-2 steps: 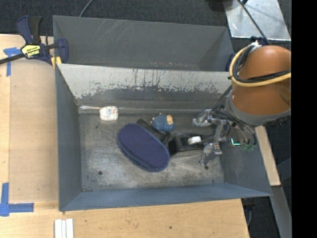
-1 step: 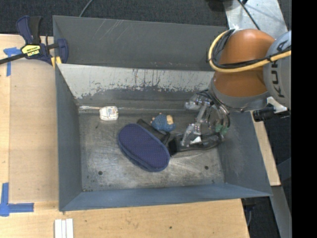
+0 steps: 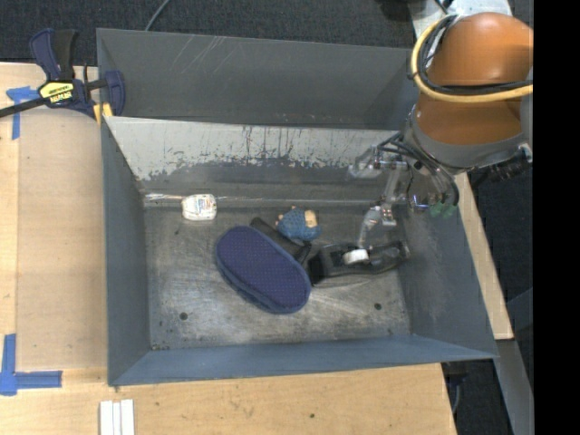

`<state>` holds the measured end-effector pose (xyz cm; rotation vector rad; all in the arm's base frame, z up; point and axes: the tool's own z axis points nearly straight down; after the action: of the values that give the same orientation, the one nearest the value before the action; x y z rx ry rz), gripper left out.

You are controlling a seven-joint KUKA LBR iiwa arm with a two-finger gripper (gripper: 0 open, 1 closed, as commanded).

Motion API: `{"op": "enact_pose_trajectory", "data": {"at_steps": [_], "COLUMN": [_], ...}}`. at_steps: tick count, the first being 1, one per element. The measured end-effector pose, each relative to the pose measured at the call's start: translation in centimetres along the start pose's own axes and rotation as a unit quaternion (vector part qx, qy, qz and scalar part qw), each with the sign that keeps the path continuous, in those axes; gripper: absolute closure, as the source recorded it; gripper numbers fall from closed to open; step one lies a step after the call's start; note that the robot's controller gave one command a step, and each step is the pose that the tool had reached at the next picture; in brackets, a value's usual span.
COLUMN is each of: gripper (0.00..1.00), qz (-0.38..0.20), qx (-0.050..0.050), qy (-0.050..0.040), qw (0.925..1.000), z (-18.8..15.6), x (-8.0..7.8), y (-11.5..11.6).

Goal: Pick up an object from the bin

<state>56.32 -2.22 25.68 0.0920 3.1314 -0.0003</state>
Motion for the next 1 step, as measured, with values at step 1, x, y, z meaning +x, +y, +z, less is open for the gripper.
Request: {"op": "enact_pose_trajectory", "data": {"at_steps": [1], "gripper": [0.00], "qz": [-0.027], "qx": [-0.001], "qy": [0.0063], "qw": [0.9996], "z": [12.73], "x": [-3.02], "y": [10.55]}}
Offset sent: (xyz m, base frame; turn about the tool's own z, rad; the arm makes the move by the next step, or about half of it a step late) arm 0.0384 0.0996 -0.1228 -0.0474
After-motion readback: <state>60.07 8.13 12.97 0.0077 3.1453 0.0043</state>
